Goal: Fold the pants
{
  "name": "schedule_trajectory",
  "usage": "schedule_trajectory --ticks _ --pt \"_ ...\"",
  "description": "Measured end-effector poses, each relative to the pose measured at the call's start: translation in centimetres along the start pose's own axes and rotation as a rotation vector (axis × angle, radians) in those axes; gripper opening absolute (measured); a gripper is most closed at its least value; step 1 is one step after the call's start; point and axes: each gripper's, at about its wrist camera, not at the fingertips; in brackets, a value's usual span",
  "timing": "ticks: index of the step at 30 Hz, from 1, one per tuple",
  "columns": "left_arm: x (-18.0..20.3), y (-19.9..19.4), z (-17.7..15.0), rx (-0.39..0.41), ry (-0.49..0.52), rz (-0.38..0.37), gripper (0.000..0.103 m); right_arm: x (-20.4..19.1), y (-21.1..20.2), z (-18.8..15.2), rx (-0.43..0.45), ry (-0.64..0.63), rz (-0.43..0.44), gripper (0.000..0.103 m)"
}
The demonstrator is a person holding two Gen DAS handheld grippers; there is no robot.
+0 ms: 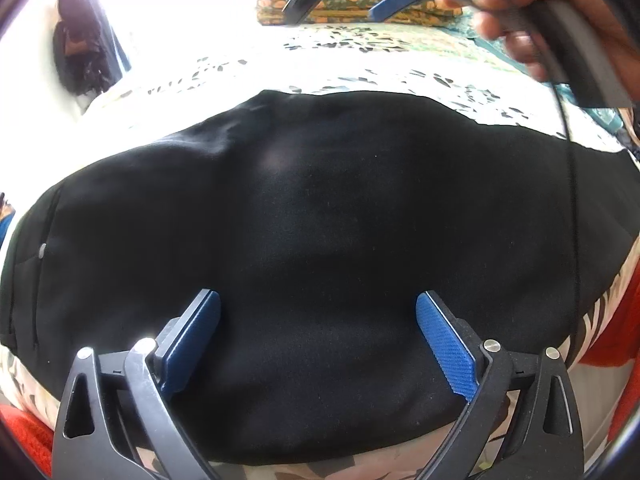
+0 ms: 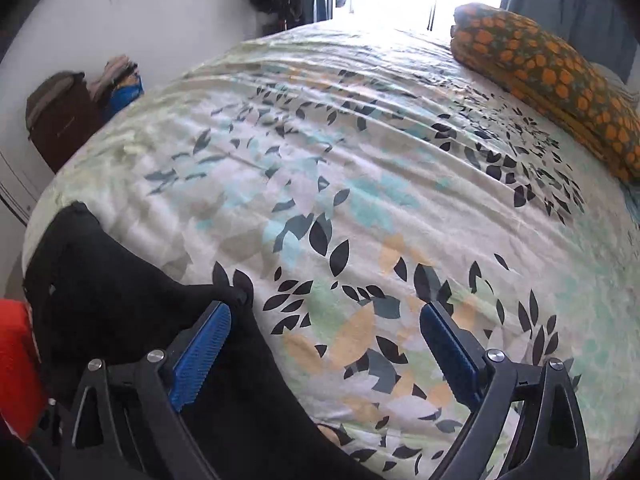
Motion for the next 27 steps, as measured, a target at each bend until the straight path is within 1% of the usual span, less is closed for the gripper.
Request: schedule_trajectory --ticks 1,3,6,8,9,11,13,15,16,17,19,20,22,23,27 --pt "0.0 -0.1 0.1 -0.003 -0.006 0.000 0.099 0.9 -2.3 -0.8 0.031 0.037 0.028 0.097" --pt "-0.1 -0.4 0.4 -0.011 -0.020 -0.001 0.098 2.4 -6.3 -3.4 0.061 0.079 0.042 0.101" --pt "-0.6 -1.3 1.1 -0.019 -0.064 0.010 0.097 5.1 -11.0 -9.5 0.065 0.128 -0.009 0.102" --pt "-0.6 -2.3 1.7 0.015 -0.107 0.005 0.097 6.7 -12.8 -14.4 0.046 0.173 -0.055 0.102" --pt "-0.3 -2.7 2.1 0.032 -0.114 0.001 0.097 7.6 -13.2 -16.7 0.037 0.201 -0.076 0.102" --pt "1.2 -3.1 3.3 0.049 -0.087 -0.005 0.097 9.6 -13.7 -20.9 0.013 0.275 -0.101 0.102" --pt "3.0 -3.0 4.4 0.048 -0.038 -0.012 0.097 10.8 -13.3 -23.9 -0.008 0.351 -0.109 0.102" --pt "4.7 -2.7 4.9 0.050 0.002 -0.033 0.098 11.7 -12.6 -25.6 -0.046 0.398 -0.094 0.102" --pt "5.6 -2.3 5.0 0.043 0.022 -0.040 0.098 11.9 -12.6 -25.9 -0.055 0.401 -0.092 0.102" --pt "6.2 -1.8 4.9 0.024 0.041 -0.045 0.098 11.9 -12.8 -26.0 -0.047 0.391 -0.102 0.102" --pt "7.5 0.0 4.3 -0.054 0.065 -0.044 0.098 11.8 -12.9 -25.9 -0.032 0.352 -0.147 0.102" --pt "7.9 0.5 3.8 -0.092 0.060 -0.047 0.098 11.9 -12.6 -26.0 -0.043 0.340 -0.168 0.102" --pt "7.6 0.0 2.7 -0.062 0.028 -0.051 0.098 12.4 -11.7 -26.7 -0.088 0.348 -0.178 0.102" --pt "7.7 0.0 2.6 -0.069 0.032 -0.045 0.098 12.6 -11.2 -27.1 -0.114 0.357 -0.174 0.103" --pt "7.7 0.1 2.6 -0.095 0.043 -0.049 0.099 12.8 -11.4 -27.6 -0.108 0.359 -0.164 0.103"
Point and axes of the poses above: each gripper's, at about its wrist camera, not at the fingertips, and y roughly the way its jaws point, x to its right, z to its top, and after that the axes turned 8 degrees about y, right-handed
